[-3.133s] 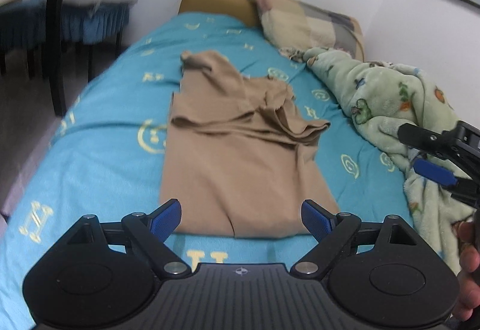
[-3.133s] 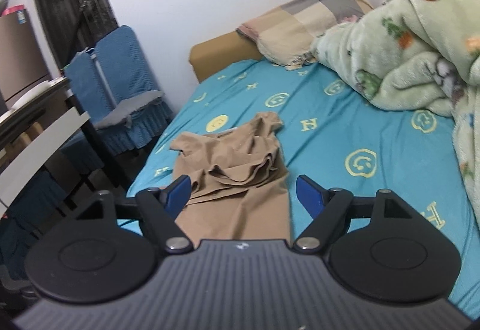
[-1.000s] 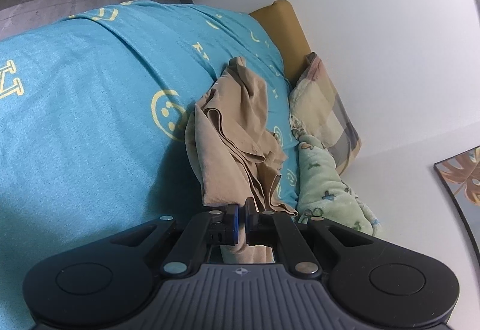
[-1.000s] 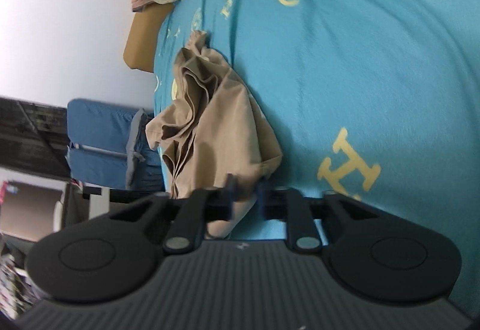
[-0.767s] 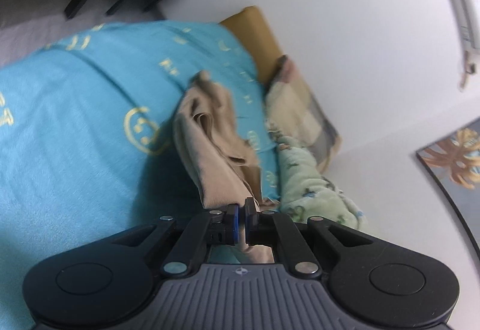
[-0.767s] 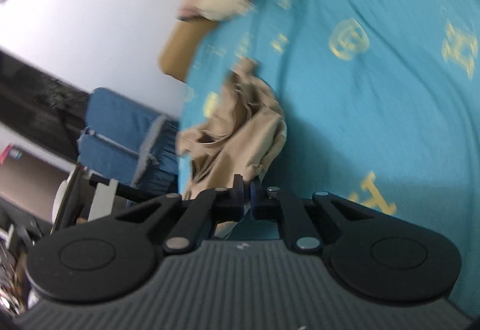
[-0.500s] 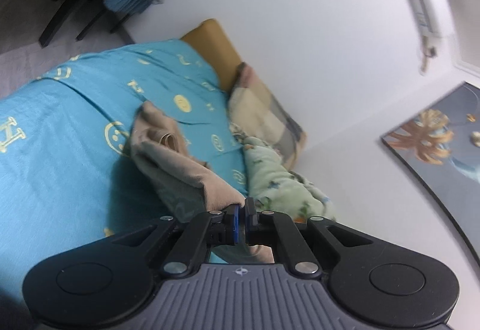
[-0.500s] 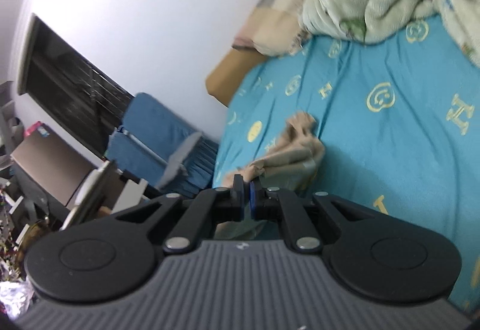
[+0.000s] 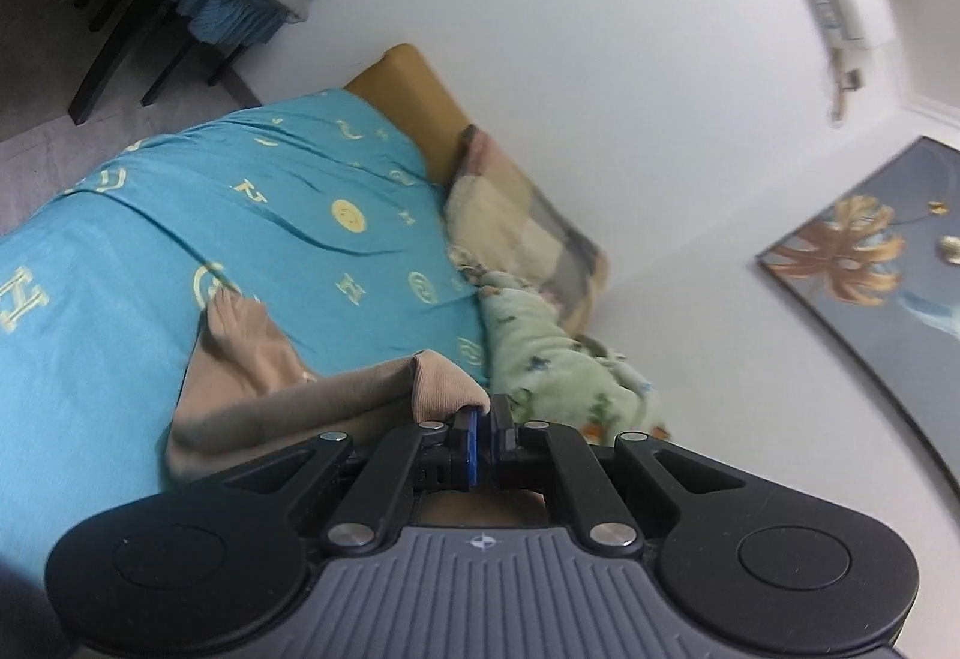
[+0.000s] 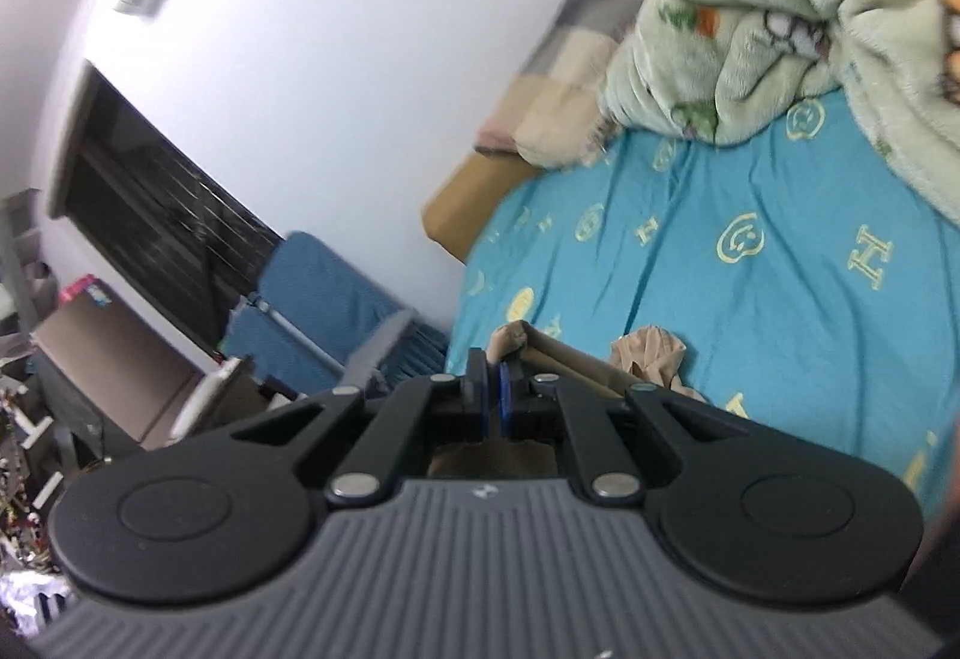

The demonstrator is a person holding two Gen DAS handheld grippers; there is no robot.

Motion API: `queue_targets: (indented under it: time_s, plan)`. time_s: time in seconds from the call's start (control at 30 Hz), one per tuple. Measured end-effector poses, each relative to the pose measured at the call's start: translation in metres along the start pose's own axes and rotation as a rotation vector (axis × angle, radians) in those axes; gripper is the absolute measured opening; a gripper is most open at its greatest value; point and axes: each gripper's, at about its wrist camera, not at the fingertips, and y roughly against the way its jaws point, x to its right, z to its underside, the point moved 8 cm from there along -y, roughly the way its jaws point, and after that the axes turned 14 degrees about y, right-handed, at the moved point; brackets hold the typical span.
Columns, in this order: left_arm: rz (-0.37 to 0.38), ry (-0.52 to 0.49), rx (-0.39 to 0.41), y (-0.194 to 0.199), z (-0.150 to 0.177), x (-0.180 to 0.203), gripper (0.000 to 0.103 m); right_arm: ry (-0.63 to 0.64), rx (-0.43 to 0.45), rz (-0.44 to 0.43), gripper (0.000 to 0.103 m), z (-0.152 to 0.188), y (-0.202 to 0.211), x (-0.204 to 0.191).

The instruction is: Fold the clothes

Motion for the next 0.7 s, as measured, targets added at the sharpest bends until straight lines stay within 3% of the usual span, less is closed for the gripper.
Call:
queue_targets:
  time_s: [0.13,0.27,0.4,0.53,0.57,0.6,0.63,0.67,0.7]
  plan:
    - [-0.125,-0.020,-0.012,-0.078,-0.038,-0.012,0.004,0.011,-0.110,0.070,0.007,-0.008,-0.067,0.009]
    - [-0.178,-0.068,-0.029,-0.136,-0.061,-0.042,0.004,0.023,-0.182,0.098,0.007,0.001,-0.125,0.031]
    - [-0.202,-0.095,-0.063,-0.164,-0.064,-0.075,0.005,0.018,-0.233,0.101,0.008,0.016,-0.168,0.057]
    - [-0.217,-0.141,-0.086,-0.170,-0.063,-0.083,0.009,-0.019,-0.302,0.087,0.012,0.029,-0.181,0.066]
    - [-0.214,-0.149,-0.093,-0.168,-0.061,-0.081,0.019,-0.027,-0.317,0.080,0.021,0.030,-0.183,0.065]
    - [-0.208,-0.169,-0.107,-0.165,-0.058,-0.079,0.041,-0.028,-0.323,0.068,0.031,0.031,-0.183,0.063]
    - [-0.203,-0.189,-0.121,-0.162,-0.055,-0.077,0.051,-0.022,-0.321,0.052,0.065,0.032,-0.181,0.058]
    - [-0.198,-0.209,-0.134,-0.159,-0.052,-0.074,0.062,-0.016,-0.319,0.035,0.088,0.033,-0.179,0.053]
    - [-0.199,-0.234,-0.139,-0.156,-0.049,-0.073,0.063,-0.006,-0.312,0.020,0.088,0.033,-0.177,0.048]
